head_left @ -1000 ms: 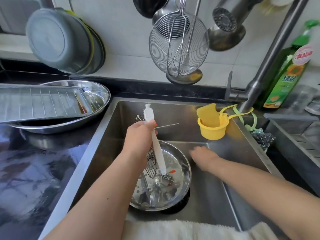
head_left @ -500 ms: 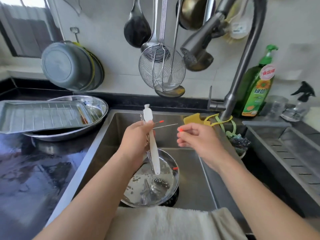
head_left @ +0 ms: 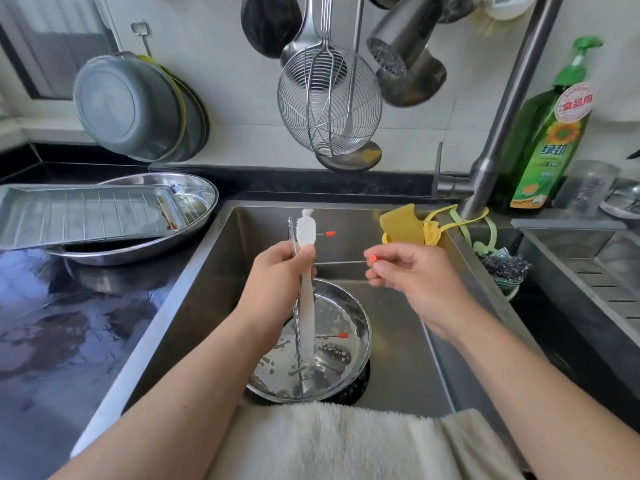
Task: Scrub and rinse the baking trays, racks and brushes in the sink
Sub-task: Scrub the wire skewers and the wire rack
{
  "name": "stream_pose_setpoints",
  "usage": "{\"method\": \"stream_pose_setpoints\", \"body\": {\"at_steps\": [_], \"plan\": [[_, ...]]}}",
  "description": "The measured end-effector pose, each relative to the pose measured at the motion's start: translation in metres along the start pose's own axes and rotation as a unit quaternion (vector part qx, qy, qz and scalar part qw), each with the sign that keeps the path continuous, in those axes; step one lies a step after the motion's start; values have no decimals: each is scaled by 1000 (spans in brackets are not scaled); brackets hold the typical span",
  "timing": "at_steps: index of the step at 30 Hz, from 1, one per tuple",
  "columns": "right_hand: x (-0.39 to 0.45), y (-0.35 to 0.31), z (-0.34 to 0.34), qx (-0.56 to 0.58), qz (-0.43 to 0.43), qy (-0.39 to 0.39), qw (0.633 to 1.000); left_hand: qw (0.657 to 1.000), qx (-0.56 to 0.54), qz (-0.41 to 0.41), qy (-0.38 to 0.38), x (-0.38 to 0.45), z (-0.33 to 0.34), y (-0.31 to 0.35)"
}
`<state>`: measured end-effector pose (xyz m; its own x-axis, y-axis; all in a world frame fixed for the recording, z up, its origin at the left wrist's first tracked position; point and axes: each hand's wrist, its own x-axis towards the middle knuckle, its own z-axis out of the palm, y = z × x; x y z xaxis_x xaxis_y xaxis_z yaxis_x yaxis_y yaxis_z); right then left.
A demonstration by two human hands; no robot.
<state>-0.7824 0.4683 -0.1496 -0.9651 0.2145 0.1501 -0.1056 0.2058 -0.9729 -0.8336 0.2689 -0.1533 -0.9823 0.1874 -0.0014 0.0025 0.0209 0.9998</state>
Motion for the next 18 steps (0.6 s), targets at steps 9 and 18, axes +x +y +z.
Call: {"method": "stream_pose_setpoints", "body": {"at_steps": [9,18], "plan": [[-3,-2,1,-81,-30,-6,996,1000,23,10,7,-1,-2,1],[-2,0,2,-92,-35,-7,995,999,40,6,8,-1,-1,0]]}}
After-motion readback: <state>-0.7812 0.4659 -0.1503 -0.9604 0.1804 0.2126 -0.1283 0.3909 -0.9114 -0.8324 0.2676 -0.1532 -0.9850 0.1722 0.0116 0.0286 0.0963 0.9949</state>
